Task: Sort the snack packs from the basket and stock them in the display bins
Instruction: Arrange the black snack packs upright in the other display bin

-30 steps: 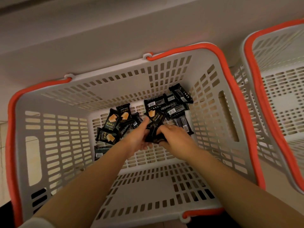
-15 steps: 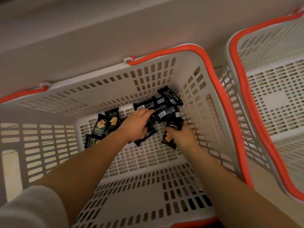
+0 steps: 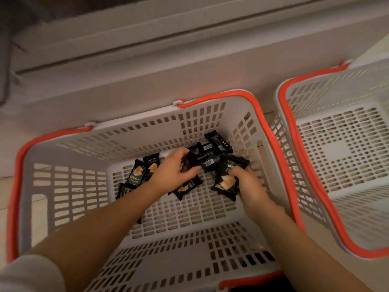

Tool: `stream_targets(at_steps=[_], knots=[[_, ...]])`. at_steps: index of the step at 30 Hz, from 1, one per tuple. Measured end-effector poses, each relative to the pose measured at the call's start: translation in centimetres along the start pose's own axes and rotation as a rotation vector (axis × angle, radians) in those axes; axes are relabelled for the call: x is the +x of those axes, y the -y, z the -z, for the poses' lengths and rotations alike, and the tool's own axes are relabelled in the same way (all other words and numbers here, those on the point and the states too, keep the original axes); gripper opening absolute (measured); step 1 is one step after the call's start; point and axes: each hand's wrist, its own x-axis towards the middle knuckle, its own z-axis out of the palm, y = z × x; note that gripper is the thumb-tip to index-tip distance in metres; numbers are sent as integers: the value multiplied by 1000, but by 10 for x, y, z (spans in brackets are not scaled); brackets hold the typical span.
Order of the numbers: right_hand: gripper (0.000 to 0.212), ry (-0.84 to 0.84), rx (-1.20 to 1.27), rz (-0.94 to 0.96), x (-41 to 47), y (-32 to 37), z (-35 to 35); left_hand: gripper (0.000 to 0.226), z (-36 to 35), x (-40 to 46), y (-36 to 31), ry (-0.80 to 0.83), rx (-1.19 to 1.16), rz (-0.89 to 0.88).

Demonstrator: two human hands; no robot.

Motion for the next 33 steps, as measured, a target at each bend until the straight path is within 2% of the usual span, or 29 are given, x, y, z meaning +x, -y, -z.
stream_targets(at_steps=[2, 3, 6, 9, 12, 14, 17, 19, 24, 29, 32, 33], knots=[[17, 24, -34, 44, -13, 17, 2, 26, 13, -16, -23, -113, -301, 88], [16, 40, -72, 79, -20, 25, 2, 25, 21, -23, -33, -136, -442, 136], [14, 84, -120, 224, -46, 54, -4, 36, 47, -45, -60, -41, -876, 290], [11, 131, -124, 355, -78, 75, -18, 54, 69, -69, -84, 58, -1089, 248], [11, 231, -207, 431, -115, 84, -36, 57, 86, -93, -104, 9, -1096, 136], [12, 285, -246, 489, -139, 86, -49, 50, 96, -109, -118, -80, -1005, 116], [13, 305, -331, 596, -170, 86, -69, 48, 107, -130, -135, -208, -899, 147], [13, 290, -368, 669, -189, 88, -78, 41, 115, -148, -145, -244, -946, 102], [17, 317, -489, 780, -225, 90, -97, 34, 132, -184, -151, -199, -1142, 19], [13, 302, -578, 884, -259, 87, -118, 32, 144, -208, -152, -229, -1031, -75], [17, 334, -642, 999, -274, 89, -132, 31, 157, -218, -155, -255, -1017, -107], [24, 319, -681, 1027, -277, 91, -138, 30, 162, -221, -156, -247, -1031, -128]])
